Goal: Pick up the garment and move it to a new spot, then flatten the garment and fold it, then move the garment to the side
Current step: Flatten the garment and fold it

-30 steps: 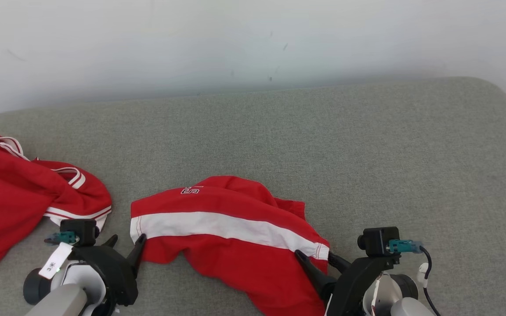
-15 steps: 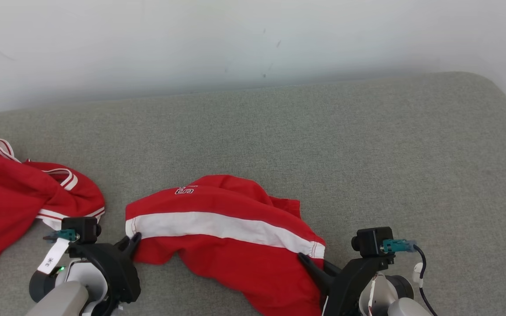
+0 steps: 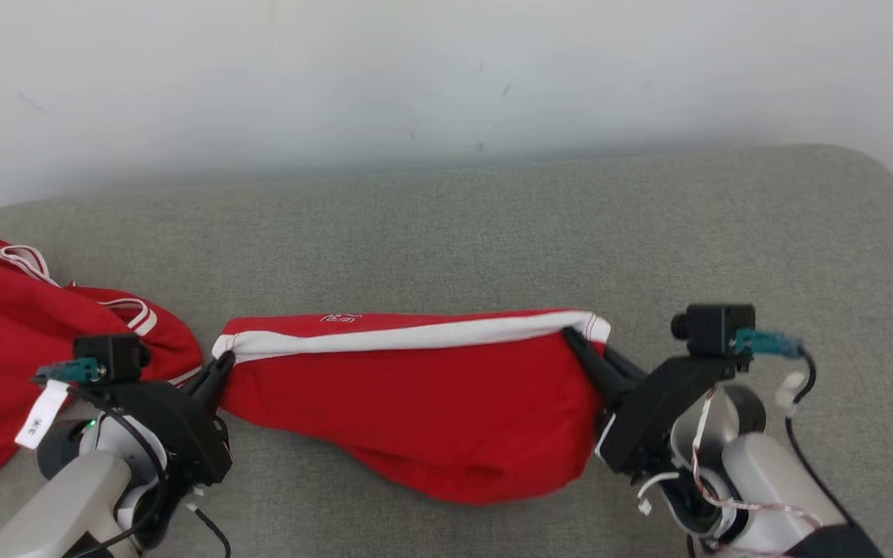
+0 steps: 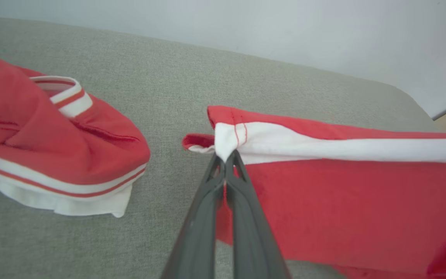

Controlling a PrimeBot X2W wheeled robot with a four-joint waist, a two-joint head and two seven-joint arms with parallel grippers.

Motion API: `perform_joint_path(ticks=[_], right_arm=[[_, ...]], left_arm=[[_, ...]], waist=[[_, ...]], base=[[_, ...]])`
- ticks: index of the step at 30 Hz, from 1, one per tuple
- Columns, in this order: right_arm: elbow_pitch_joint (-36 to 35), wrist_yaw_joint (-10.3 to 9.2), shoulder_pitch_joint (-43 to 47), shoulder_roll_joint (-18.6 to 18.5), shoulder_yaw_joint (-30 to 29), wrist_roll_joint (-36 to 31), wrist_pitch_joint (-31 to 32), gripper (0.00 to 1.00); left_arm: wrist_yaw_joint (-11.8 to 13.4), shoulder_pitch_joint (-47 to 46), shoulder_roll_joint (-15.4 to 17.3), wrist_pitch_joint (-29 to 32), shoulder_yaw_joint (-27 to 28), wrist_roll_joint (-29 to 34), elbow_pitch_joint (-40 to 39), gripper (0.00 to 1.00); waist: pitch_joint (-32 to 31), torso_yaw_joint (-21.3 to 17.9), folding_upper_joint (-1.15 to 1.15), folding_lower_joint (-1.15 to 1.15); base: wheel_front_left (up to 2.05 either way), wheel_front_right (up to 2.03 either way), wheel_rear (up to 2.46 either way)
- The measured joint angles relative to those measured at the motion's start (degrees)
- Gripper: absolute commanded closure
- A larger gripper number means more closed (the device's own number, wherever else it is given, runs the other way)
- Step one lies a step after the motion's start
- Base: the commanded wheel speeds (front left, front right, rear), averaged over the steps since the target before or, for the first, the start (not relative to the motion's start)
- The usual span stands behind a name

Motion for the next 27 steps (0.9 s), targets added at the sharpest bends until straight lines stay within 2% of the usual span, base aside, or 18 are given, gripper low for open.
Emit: perform_joint_path(ticks=[7, 11, 16, 18, 22, 24, 25, 27], right_arm=[[2.2, 2.82, -8.0, -2.0, 1.8, 1.5, 7.0, 1.0], [5.9, 3.34, -11.8, -3.6, 3.9, 2.1, 13.4, 1.0], [10.3, 3.32, -15.8, -3.6, 7.0, 3.9, 23.8, 1.0], [12.9, 2.52, -18.8, -4.0, 8.4, 3.7, 28.6, 1.0], [18.3, -1.54, -30.5, -4.2, 9.4, -0.6, 34.6, 1.0], [20.0, -2.93, -38.8, -3.9, 9.3, -2.8, 35.3, 1.0], [20.4, -3.03, -43.2, -3.5, 8.9, -3.7, 34.8, 1.0], [20.4, -3.19, -52.1, -2.8, 7.6, -6.0, 30.6, 1.0]], left_arm=[[-2.1, -3.0, 1.7, 6.3, -0.4, -3.3, -4.9, 1.0], [-2.2, -4.3, 3.3, 12.7, -2.8, -4.1, -6.2, 1.0], [-2.2, -5.6, 4.6, 20.4, -3.7, -6.3, -7.9, 1.0], [-2.2, -7.3, 5.0, 23.9, -4.1, -7.5, -8.2, 1.0], [-2.2, -15.8, 4.4, 28.3, -2.4, -8.8, -7.9, 1.0], [-2.3, -22.4, 4.0, 28.6, -0.3, -8.8, -7.5, 1.0], [-2.3, -26.0, 4.0, 27.5, 1.0, -8.2, -7.4, 1.0], [-2.3, -33.4, 4.1, 22.9, 4.3, -6.0, -7.9, 1.0]], waist=[[-0.8, -0.2, 0.0, 0.0], [-0.3, -0.9, 0.0, 0.0], [1.5, -2.0, 0.0, 0.0], [2.6, -2.5, 0.0, 0.0], [5.3, -3.4, 0.01, 0.01], [6.7, -3.8, 0.01, 0.01], [7.5, -4.0, 0.01, 0.01], [9.1, -4.2, 0.01, 0.01]], base=[[0.0, 0.0, 0.0], [0.0, 0.0, 0.0], [0.0, 0.0, 0.0], [0.0, 0.0, 0.0], [0.0, 0.0, 0.0], [0.0, 0.0, 0.0], [0.0, 0.0, 0.0], [0.0, 0.0, 0.0]])
